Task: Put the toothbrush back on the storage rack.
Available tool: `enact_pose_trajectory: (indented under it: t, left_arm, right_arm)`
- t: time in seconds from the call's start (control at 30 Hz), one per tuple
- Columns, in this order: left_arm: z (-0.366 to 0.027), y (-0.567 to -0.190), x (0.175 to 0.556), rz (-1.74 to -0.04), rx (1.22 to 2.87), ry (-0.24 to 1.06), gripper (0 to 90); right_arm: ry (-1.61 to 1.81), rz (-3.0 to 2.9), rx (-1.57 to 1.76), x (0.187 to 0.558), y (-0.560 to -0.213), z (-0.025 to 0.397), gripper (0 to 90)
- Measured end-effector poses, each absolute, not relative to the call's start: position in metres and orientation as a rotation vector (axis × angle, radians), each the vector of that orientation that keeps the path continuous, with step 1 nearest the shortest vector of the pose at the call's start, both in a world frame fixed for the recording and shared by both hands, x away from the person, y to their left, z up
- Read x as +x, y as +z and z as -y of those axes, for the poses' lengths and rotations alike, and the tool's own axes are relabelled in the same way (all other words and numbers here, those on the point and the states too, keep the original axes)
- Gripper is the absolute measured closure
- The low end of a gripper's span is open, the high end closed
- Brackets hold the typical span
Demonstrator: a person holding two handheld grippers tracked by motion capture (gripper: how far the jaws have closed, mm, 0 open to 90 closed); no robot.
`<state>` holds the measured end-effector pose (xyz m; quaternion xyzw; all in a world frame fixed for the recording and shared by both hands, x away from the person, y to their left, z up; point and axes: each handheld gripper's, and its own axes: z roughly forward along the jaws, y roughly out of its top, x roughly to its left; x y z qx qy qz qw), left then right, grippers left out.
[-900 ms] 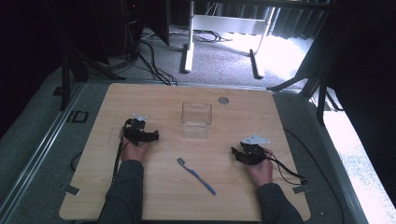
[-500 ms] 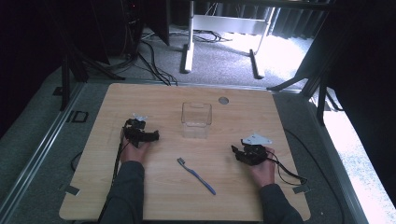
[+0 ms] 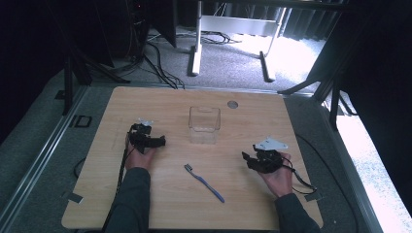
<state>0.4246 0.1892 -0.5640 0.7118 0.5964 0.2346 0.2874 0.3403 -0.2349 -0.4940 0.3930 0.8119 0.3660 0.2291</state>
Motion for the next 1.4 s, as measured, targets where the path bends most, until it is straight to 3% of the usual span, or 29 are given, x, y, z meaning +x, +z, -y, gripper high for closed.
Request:
enact_pose_trajectory:
  t: [0.73, 1.4]
  left_arm:
    - [-0.189, -0.564, 0.425, -1.593, 1.901, 0.627, 3.5]
    - [-0.189, -0.564, 0.425, -1.593, 1.901, 0.627, 3.6]
  right_arm:
    - [1.016, -2.347, 0.982, 0.318, -0.449, 0.213, 52.0]
    - [0.923, -2.434, 0.971, 0.318, -0.436, 0.189, 58.4]
